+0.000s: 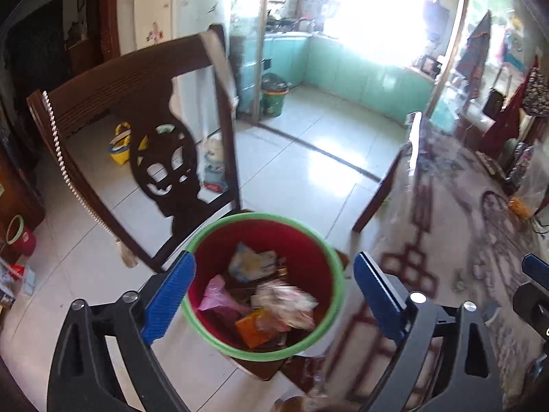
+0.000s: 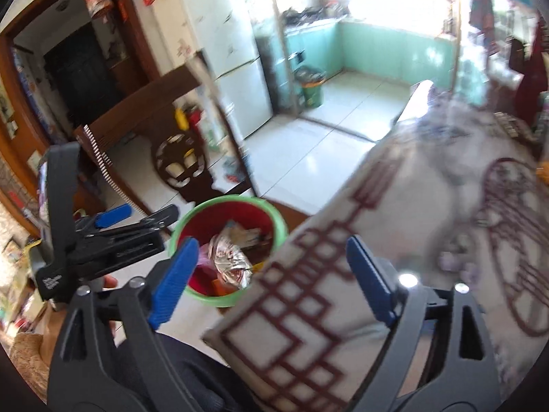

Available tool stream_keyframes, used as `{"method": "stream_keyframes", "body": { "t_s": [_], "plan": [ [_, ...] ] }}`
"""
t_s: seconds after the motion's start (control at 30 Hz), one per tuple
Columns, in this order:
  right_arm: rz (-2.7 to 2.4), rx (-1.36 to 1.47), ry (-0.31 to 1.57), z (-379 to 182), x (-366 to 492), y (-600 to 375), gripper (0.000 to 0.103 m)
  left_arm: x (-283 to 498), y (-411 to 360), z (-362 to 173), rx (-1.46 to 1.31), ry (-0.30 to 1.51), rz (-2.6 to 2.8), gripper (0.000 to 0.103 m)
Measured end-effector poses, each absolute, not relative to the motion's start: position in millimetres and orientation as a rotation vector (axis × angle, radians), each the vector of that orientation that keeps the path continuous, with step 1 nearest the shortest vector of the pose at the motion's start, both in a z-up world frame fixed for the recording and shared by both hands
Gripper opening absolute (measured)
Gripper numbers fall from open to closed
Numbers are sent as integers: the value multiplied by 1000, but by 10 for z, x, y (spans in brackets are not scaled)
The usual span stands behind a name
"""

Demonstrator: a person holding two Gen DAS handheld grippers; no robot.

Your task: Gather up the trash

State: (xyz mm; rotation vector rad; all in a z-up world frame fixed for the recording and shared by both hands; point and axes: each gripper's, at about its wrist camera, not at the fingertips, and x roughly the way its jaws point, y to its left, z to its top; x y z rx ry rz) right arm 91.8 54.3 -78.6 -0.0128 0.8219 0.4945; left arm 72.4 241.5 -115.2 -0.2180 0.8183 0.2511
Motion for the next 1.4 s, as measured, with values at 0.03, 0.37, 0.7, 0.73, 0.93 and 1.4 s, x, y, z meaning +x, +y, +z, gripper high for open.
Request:
{"method": "stream_keyframes", "body": {
  "t_s": [0.03,0.37,0.7,0.73,0.93,1.4],
  "plan": [
    [475,-11,810,-746,890,467,95,704,2317,-1092,-217,802,226,94],
    [212,-62,655,-316,445,-416,98,510,1537,-530,-281,593,32,95],
    [-11,-20,460,36,105,-1176,98,396,901,-216,-169,492,66,95],
    [-47,-19,415,87,38,-1241,98,373,824,-213,-153,476,65,95],
    [-321,-73,379,68,-143,-1486,98,173,430,-159,-62,389,49,95],
    [-272,28,405,-21,-223,-1566,98,167,289,-190,-75,468,1,95]
  ]
}}
